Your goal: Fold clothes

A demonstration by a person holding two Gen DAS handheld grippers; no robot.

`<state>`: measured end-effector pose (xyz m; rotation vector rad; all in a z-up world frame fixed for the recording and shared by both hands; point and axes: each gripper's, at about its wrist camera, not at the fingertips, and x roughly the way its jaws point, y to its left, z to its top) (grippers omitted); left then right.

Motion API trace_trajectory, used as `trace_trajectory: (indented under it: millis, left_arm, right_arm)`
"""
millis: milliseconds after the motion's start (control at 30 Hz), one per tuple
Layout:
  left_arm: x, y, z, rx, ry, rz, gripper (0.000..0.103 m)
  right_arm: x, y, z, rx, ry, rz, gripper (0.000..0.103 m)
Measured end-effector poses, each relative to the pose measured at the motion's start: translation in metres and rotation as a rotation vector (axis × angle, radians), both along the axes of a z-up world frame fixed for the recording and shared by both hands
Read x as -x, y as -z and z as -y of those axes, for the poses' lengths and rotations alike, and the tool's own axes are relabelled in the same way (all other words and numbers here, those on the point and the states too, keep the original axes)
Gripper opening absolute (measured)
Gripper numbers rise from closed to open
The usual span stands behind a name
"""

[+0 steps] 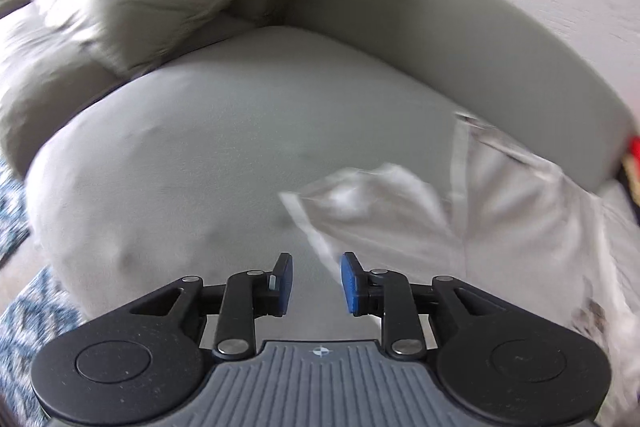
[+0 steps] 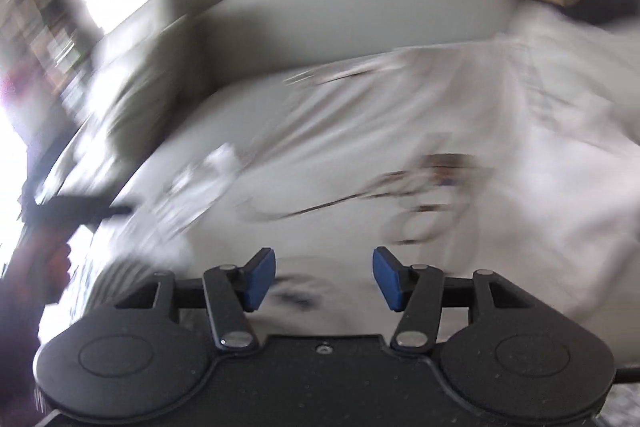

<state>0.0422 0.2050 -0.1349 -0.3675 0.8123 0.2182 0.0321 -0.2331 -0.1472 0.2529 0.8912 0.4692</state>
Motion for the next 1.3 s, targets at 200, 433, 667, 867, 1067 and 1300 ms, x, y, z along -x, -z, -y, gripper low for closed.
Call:
trace_trajectory:
  millis: [200, 433, 667, 867, 1067, 1300]
  left_arm:
    - [-0.026, -0.004, 0.083, -0.013, 0.212, -0.042, 0.024]
    - [-0.046, 0.026, 0.141, -0.097, 0.308, -0.133, 0.024]
    - [0.001, 0.037, 0.180, -0.215, 0.509, -0.163, 0.021]
    - [0.040, 0.027, 0.169, -0.124, 0.570, -0.193, 0.015]
    - [0.024, 0.022, 0.170, -0.074, 0.511, -0.143, 0.018]
    - [-0.006, 0.025, 0.182, -0.061, 0.458, -0.098, 0.024]
  right_arm:
    - [-0.023, 0.026, 0.048, 0.005, 0.319, -0.123, 0.019]
    - [-0.048, 0.041, 0.046, 0.082, 0.334, -0.104, 0.020]
    - [-0.040, 0.063, 0.028, 0.256, 0.173, -0.276, 0.020]
    - [0.008, 0.043, 0.038, 0.262, 0.110, -0.337, 0.017]
    - [0.004, 0.022, 0.032, 0.129, 0.153, -0.223, 0.023]
    - [-0.028, 0.031, 0.001, 0.064, 0.156, -0.191, 0.023]
